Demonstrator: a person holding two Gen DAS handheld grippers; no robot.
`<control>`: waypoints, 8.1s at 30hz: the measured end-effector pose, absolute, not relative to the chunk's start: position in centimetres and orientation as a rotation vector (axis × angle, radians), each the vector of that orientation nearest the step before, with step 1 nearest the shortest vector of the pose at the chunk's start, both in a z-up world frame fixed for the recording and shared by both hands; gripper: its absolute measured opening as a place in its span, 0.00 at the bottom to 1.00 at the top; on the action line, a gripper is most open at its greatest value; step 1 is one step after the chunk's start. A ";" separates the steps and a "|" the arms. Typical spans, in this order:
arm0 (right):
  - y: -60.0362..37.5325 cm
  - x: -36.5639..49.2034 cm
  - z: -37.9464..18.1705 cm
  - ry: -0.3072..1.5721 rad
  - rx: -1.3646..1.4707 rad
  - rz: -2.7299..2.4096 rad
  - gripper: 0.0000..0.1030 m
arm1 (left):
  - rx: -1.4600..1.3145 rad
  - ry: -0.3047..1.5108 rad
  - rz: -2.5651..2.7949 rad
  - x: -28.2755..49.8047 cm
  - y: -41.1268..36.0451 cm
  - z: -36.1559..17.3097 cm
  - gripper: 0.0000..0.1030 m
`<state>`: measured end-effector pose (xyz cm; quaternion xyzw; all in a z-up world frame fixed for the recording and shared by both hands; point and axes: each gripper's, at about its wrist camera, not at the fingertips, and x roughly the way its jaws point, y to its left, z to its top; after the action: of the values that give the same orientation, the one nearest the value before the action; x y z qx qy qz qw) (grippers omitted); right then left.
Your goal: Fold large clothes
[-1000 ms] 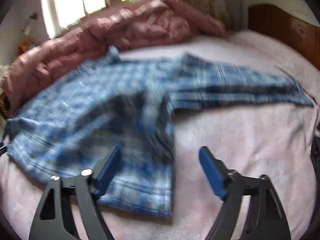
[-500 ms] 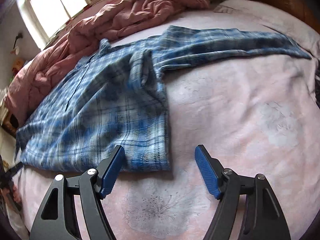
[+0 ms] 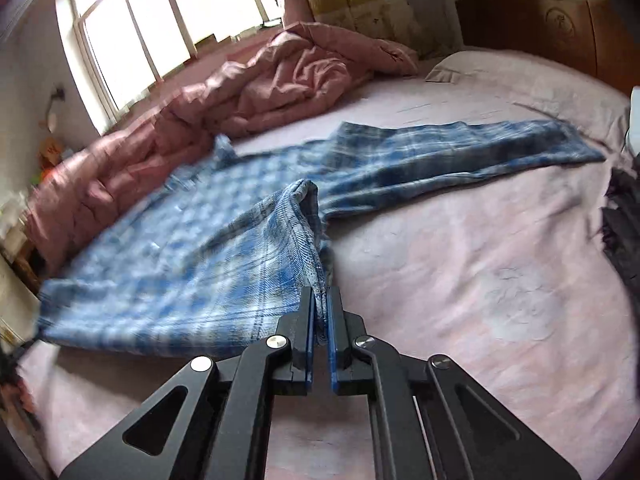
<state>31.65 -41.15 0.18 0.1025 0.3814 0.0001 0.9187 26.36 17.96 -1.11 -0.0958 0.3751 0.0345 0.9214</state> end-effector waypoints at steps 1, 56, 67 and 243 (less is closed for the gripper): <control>-40.9 31.8 -0.3 0.805 0.196 -0.031 0.06 | -0.157 0.768 0.089 26.3 17.5 -1.2 0.10; -29.4 33.9 -4.6 0.883 0.357 0.071 0.87 | -0.459 0.882 0.025 31.1 9.2 -4.9 1.00; -31.2 33.8 -4.5 0.851 0.421 -0.007 0.04 | -0.515 0.798 0.018 30.6 10.9 -5.2 0.03; -54.6 30.9 -0.8 0.779 0.499 -0.502 0.68 | 0.022 0.166 0.086 16.9 6.4 4.7 0.99</control>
<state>30.88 -54.56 -0.79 0.2382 0.3720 -0.2398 0.8645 16.93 6.35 4.68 0.0112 0.0829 0.0430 0.9956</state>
